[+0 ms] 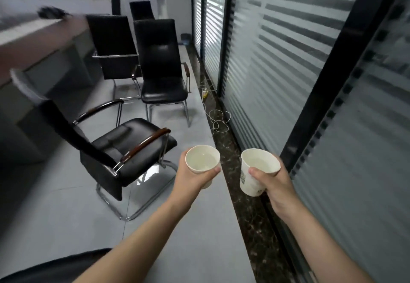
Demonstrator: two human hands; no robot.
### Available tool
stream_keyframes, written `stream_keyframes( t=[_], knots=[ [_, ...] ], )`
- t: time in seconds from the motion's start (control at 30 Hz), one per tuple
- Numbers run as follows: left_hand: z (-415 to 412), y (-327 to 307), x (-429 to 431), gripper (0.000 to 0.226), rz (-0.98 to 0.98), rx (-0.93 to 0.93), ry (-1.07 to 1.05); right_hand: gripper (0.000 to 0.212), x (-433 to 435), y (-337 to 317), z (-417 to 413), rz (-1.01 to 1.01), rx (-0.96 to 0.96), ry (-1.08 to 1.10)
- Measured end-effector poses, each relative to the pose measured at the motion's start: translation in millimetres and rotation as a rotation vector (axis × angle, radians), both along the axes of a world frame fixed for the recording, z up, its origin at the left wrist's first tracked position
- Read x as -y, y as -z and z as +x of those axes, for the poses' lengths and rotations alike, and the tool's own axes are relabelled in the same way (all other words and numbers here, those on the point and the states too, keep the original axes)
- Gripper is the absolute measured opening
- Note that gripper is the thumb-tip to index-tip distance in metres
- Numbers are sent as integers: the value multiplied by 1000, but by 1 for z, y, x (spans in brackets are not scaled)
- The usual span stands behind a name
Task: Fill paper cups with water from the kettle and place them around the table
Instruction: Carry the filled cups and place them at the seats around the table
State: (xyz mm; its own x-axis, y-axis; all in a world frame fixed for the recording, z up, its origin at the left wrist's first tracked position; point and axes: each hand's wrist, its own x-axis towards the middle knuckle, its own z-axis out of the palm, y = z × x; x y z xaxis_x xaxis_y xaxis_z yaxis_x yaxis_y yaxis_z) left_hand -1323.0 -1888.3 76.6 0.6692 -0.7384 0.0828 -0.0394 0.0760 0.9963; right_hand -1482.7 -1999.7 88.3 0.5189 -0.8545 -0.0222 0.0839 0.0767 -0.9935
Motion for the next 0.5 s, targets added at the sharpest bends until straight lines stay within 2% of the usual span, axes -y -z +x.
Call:
stream_keyframes(
  t=[0.1,0.3,0.5],
  knots=[
    [40,-5,52,56,15,26,-81,77,58,-1,43,4,5,-45],
    [115,5,148,74,1,16,-187,81,173,13,134,-13,16,-167],
    [204,14,262,68,-5,3,-338,74,310,23,248,13,27,-285]
  ],
)
